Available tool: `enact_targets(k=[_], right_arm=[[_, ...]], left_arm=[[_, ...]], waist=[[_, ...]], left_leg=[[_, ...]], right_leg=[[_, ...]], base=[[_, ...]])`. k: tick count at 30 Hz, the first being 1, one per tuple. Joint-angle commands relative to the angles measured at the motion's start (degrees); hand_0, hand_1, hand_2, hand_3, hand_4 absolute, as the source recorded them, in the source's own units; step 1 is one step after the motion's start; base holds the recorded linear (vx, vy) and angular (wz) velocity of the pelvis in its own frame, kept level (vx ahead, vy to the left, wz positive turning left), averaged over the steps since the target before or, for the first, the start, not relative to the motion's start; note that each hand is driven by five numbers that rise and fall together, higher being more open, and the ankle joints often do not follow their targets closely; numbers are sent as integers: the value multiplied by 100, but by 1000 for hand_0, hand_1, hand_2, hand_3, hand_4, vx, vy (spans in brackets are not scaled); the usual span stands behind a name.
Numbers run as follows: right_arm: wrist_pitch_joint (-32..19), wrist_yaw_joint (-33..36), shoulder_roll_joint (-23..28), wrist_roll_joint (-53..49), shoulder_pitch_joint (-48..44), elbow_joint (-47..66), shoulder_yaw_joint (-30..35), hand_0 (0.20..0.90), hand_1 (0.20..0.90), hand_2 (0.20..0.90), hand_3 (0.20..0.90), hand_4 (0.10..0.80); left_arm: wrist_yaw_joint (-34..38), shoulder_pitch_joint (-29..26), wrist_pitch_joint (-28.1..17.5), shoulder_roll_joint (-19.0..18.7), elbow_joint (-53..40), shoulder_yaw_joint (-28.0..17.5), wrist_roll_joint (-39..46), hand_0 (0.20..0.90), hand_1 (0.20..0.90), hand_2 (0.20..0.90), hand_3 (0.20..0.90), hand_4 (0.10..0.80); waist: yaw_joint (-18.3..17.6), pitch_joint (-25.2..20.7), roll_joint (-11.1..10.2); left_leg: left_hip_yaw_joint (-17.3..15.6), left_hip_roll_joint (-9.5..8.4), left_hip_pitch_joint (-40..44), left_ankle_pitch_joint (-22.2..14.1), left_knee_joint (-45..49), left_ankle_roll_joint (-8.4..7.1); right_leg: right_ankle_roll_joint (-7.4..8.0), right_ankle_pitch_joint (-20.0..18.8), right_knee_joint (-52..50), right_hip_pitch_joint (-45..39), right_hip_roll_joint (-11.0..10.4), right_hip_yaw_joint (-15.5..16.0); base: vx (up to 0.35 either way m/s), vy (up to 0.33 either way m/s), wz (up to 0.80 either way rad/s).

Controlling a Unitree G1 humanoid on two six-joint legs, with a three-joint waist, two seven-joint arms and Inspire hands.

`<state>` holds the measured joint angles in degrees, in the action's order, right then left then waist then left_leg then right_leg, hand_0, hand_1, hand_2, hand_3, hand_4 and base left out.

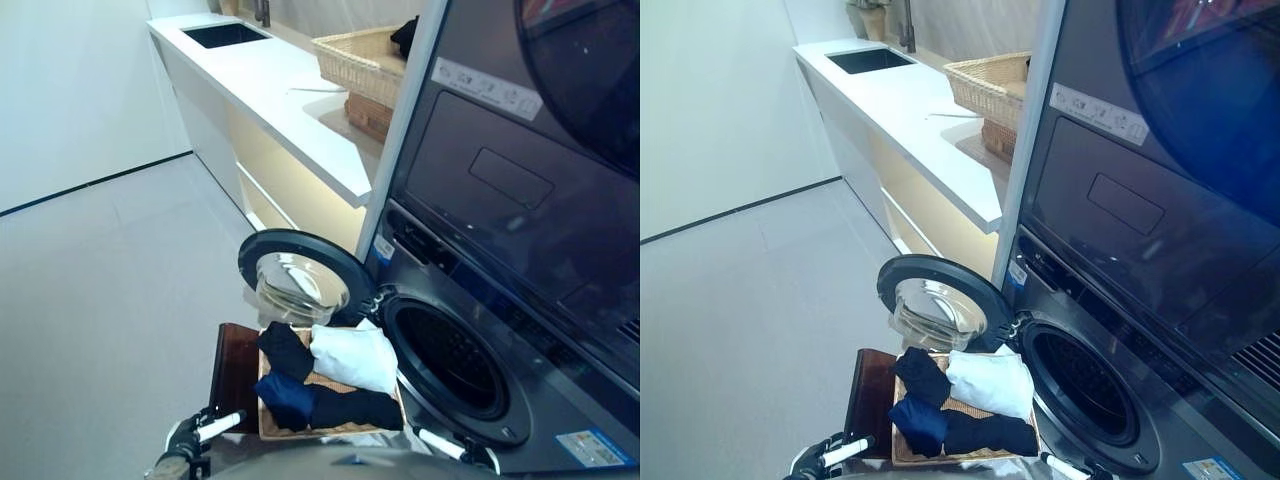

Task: Pick up the clothes and place them into the washing machine

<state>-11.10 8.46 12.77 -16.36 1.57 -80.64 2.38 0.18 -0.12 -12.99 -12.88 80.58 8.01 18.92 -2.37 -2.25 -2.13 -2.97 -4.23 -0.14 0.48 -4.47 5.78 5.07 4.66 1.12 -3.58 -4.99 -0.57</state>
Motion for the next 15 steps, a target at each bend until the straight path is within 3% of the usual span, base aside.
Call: enact_targets(k=[1,11,15], right_arm=[[-136,29,200,-112,-68,-94,79,900,900,900,900,800],[-179,36,173,-150,-201,51,34,900,900,900,900,800],[-211,61,189,-161,-270,166,-11,900,900,900,900,800]], left_arm=[[34,-81,-225,1,75,-113,-64,900,900,900,900,800],[32,-30,-223,-96,163,-201,-64,900,900,900,900,800],[29,-58,-226,-146,134,-179,-64,900,900,900,900,800]], waist=[[71,-301,-85],[106,-322,-91],[76,-100,26]], left_leg=[[95,-43,-402,-583,740,-289],[116,-190,-329,-662,720,-178],[172,-279,-229,-710,786,-54]], right_leg=[[191,-433,-380,95,-119,-14],[309,-866,-617,180,-306,-31],[143,-875,-1620,577,-395,59]], base=[[59,88,3],[41,98,-2],[-16,128,-5]])
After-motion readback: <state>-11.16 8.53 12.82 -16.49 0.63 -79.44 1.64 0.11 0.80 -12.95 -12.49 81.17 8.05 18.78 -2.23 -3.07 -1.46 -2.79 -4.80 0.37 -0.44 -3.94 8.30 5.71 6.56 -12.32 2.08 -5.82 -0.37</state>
